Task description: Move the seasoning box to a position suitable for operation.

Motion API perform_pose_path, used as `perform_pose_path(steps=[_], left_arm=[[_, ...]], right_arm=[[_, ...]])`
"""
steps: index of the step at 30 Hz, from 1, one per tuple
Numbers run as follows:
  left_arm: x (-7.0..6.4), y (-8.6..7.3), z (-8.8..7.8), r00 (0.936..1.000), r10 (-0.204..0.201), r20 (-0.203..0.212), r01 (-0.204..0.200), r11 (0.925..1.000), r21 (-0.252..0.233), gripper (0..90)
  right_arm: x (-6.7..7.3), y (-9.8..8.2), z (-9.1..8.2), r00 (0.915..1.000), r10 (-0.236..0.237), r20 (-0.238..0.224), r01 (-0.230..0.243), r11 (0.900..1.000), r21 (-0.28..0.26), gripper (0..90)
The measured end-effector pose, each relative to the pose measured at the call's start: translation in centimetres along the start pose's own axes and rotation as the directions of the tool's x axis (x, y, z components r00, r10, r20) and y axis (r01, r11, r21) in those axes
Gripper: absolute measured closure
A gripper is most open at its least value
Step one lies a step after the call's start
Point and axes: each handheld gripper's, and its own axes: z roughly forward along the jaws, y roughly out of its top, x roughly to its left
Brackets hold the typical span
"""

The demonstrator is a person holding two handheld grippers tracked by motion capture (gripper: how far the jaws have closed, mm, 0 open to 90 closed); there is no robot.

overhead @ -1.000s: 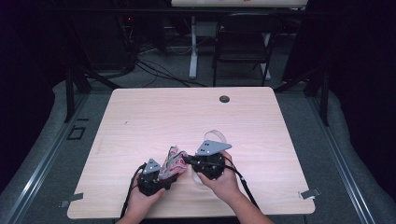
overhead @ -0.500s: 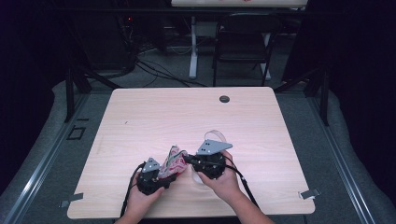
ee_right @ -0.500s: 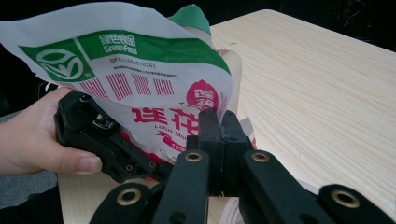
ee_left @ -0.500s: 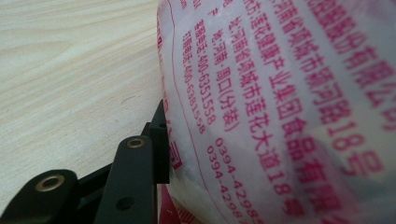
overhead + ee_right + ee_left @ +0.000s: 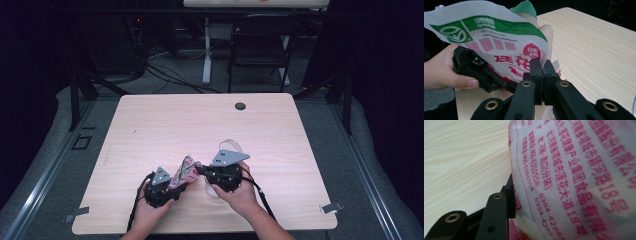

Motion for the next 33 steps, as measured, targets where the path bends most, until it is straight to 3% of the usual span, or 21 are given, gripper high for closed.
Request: perform_pose_path(steps=[18,24,33], left_arm=[[0.1,0.9,-1.2,0.9949,0.064,-0.078,-0.067,0.9972,-0.034,60.5],[0.0,1.2,-1.6,0.9957,0.062,-0.069,-0.065,0.9968,-0.047,60.6],[-0.3,1.7,-2.0,0.9888,0.107,-0.104,-0.113,0.992,-0.056,60.7]], right_arm=[[0.2,0.9,-0.6,0.9998,-0.02,0.003,0.02,1.0,0.006,84.2],[0.5,1.2,-0.9,0.9994,-0.032,0.012,0.032,0.999,-0.003,80.1],[0.4,1.0,-1.5,0.9992,-0.033,0.024,0.033,0.999,-0.012,70.6]])
